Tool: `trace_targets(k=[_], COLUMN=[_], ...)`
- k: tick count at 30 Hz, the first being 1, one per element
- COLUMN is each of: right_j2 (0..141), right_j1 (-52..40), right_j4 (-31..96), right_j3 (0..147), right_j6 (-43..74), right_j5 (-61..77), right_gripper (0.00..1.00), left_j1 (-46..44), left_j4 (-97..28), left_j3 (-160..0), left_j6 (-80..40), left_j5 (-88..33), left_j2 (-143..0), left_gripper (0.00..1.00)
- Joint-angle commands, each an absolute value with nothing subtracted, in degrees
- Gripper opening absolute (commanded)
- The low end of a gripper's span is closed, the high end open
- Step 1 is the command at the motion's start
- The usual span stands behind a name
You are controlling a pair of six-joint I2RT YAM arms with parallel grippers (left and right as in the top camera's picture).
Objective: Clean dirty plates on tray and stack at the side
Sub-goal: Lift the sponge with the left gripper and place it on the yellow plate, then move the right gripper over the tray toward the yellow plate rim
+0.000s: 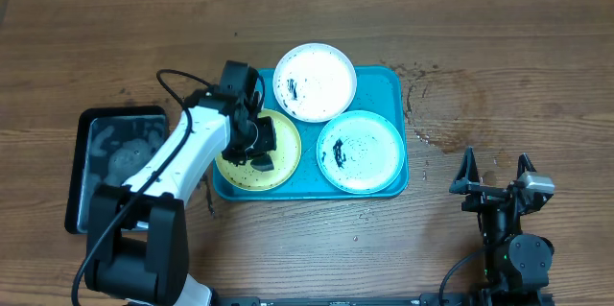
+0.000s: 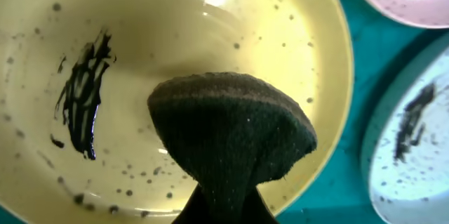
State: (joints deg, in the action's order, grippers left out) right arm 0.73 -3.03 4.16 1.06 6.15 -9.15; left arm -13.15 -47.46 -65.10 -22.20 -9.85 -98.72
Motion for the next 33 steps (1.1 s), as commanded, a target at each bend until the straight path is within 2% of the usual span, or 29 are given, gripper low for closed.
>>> trace_targets(k=[1, 3, 5, 6, 7, 10, 12, 15, 20, 21, 22, 23, 24, 28, 30, 33], right_j2=[0.2, 0.2, 0.2, 0.2, 0.2, 0.2, 0.2, 0.2, 0.2, 0.2, 0.2, 0.2, 0.2, 0.2, 0.2, 0.2], right_j1=[-2.8, -2.8, -2.8, -2.8, -2.8, -2.8, -2.8, -2.8, -2.8, -2.8, -2.8, -2.8, -2.9, -2.9, -2.9, -2.9], right_j4=[3.9, 3.9, 3.9, 3.9, 3.9, 3.9, 3.9, 3.9, 3.9, 3.9, 3.9, 3.6, -0.1, -3.8, -9.2, -21.1], right_j3=[0.4, 0.4, 0.4, 0.4, 0.4, 0.4, 0.4, 0.4, 0.4, 0.4, 0.4, 0.4, 0.4, 0.4, 0.4, 0.5], right_j6=[5.9, 5.9, 5.9, 5.9, 5.9, 5.9, 5.9, 5.9, 5.9, 5.9, 5.9, 6.0, 8.0, 26.5, 41.8, 51.2], right_j5=[-8.9, -8.9, -8.9, -8.9, -8.9, -8.9, -8.9, -8.9, -8.9, -8.9, -8.9, -8.9, -6.6, 16.0, 25.9, 25.0], right_gripper=[1.00, 1.00, 1.00, 1.00, 1.00, 1.00, 1.00, 1.00, 1.00, 1.00, 1.00, 1.00, 1.00, 1.00, 1.00, 1.00], left_j1=[-13.5, -13.6, -13.6, -13.5, -13.5, -13.4, -13.0, -11.7, -7.1, -6.2, -5.0, -4.1, -2.1, 0.5, 1.0, 0.9], left_j4=[-43.3, -42.5, -42.4, -42.4, -42.3, -42.5, -45.4, -52.3, -66.2, -68.1, -70.2, -71.5, -73.9, -75.5, -76.3, -77.2], left_j3=[-61.4, -60.3, -60.0, -60.0, -60.1, -61.2, -64.2, -71.4, -88.1, -90.9, -94.0, -95.9, -98.9, -99.2, -98.3, -98.0], left_j6=[-22.9, -23.4, -23.4, -23.4, -23.3, -22.5, -20.8, -17.8, -17.1, -17.1, -17.1, -17.1, -17.1, -17.1, -17.1, -17.1], left_j5=[-9.1, -10.2, -11.1, -11.4, -11.5, -11.5, -11.5, -11.4, -10.5, -10.5, -10.5, -10.5, -10.5, -10.5, -10.5, -10.5], left_j2=[-99.2, -99.2, -99.2, -99.2, -99.2, -99.2, -99.2, -99.2, -99.2, -99.2, -99.2, -99.2, -99.2, -99.4, -99.4, -99.4], left_gripper=[0.10, 0.24, 0.49, 0.53, 0.55, 0.54, 0.49, 0.37, 0.36, 0.38, 0.45, 0.66, 1.00, 1.00, 1.00, 1.00])
